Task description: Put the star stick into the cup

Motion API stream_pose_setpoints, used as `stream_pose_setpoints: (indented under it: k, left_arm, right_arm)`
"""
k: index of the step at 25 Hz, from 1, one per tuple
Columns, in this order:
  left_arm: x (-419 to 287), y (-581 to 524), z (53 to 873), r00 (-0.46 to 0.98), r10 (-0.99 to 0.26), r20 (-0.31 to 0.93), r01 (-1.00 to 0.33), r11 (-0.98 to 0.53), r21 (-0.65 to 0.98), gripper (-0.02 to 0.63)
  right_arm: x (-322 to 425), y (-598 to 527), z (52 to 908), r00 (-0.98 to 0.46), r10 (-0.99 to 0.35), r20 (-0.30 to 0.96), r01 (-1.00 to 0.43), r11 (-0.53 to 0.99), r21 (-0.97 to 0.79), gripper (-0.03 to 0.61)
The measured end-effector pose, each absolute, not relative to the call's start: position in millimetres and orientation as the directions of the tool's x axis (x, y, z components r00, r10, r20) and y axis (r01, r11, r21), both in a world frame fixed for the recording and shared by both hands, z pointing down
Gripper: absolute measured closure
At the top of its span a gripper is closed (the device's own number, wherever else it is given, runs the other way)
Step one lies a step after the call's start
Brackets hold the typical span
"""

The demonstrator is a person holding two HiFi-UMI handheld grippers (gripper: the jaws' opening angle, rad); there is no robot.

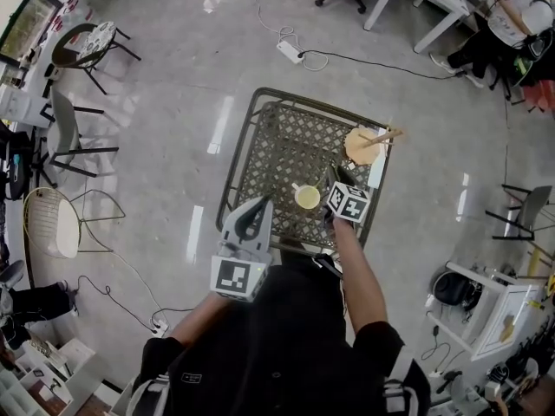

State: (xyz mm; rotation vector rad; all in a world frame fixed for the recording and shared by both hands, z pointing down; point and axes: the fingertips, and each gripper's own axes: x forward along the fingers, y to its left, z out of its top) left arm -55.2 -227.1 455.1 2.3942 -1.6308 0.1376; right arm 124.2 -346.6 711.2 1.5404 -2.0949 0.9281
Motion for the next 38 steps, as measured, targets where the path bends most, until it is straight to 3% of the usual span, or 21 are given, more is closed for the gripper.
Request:
stream_pose_setpoints:
  k: [8, 13, 20, 38]
  left_arm:
    - [-69.2, -179.6, 445.8, 0.409, -0.895, 0.18, -0.911, -0.387, 0.144, 0.598]
    - [-81.7, -146.8, 441.6, 0.443, -0.883, 0.157, -0.895, -0.425, 0.137, 0.598]
    - [-91.6, -108.5, 426.4, 0.486, -0.867, 0.109, -0.87, -0.468, 0.155, 0.598]
    - [-59.9, -60.9, 416.1, 0.484, -0.868, 0.111, -0.873, -0.469, 0.134, 0.598]
  right_arm:
    - [129.7, -297.4, 661.0, -0.29, -0.772, 0.566, -0.946, 0.142, -0.291, 0.478]
    - [122.5, -246.0, 633.2, -0.261, -0.816, 0.515, -0.947, 0.114, -0.3, 0.529]
    - [108.6, -172.8, 592.1, -0.225, -0.858, 0.461, -0.949, 0.085, -0.305, 0.553]
    - [115.6, -68.3, 485.6, -0.229, -0.933, 0.279, -0.955, 0.16, -0.248, 0.568]
